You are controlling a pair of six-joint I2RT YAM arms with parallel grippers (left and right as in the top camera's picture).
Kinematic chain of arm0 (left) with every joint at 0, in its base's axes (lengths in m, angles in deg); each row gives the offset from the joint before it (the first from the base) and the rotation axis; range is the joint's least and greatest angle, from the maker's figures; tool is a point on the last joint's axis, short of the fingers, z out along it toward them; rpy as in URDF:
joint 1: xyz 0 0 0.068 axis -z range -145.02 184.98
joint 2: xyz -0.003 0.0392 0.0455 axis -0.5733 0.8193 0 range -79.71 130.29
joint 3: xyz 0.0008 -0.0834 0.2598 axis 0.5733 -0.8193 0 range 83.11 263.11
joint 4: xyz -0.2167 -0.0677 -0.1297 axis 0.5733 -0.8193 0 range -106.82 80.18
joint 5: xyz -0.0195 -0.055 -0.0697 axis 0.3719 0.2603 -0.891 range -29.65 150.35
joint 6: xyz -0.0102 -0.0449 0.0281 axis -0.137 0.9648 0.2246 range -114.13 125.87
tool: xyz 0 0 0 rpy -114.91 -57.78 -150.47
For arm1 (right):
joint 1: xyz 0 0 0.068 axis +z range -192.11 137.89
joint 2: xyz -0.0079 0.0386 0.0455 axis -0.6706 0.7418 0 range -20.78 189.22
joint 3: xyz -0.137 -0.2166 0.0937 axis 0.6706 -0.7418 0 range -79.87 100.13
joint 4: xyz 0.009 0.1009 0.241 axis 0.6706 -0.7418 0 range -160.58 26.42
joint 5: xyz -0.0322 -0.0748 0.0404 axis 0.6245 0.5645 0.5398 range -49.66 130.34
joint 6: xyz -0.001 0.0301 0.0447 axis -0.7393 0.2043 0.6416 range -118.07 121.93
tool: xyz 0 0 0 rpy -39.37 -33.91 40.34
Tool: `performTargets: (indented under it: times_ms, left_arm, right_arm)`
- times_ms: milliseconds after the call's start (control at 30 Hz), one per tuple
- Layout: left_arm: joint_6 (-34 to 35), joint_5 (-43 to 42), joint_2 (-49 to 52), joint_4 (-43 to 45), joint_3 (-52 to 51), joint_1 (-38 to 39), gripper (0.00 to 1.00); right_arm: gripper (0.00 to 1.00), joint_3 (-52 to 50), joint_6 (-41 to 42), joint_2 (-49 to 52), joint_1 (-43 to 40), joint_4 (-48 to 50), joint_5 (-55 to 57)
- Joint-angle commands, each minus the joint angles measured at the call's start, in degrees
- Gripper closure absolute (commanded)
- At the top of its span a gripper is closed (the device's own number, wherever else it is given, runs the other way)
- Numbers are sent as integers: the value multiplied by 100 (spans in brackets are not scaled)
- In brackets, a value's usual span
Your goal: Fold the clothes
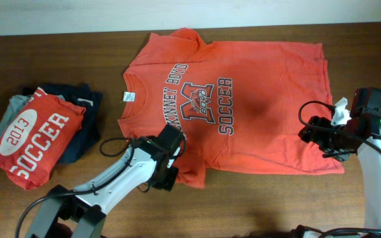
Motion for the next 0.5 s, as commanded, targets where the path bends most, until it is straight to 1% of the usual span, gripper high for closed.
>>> performTargets:
  times_ms: [0, 133, 200, 300, 467]
  left_arm:
    - [48, -365, -17, -494, 295, -26, 100]
    - [507, -350, -192, -1615, 826, -46, 100]
    - [739, -350, -258, -1974, 1036, -52, 100]
    - [1071, -350, -306, -2347, 1248, -52, 100]
    - [1067, -345, -308, -2529, 1281, -52, 100]
  right_arm:
    - [25, 7, 46, 13, -7, -2, -52]
    - [25, 7, 46, 13, -7, 0, -52]
    - [25, 7, 46, 13, -7, 2, -52]
    - [25, 7, 46, 13, -7, 2, -52]
    - [25, 7, 46, 13, -7, 2, -52]
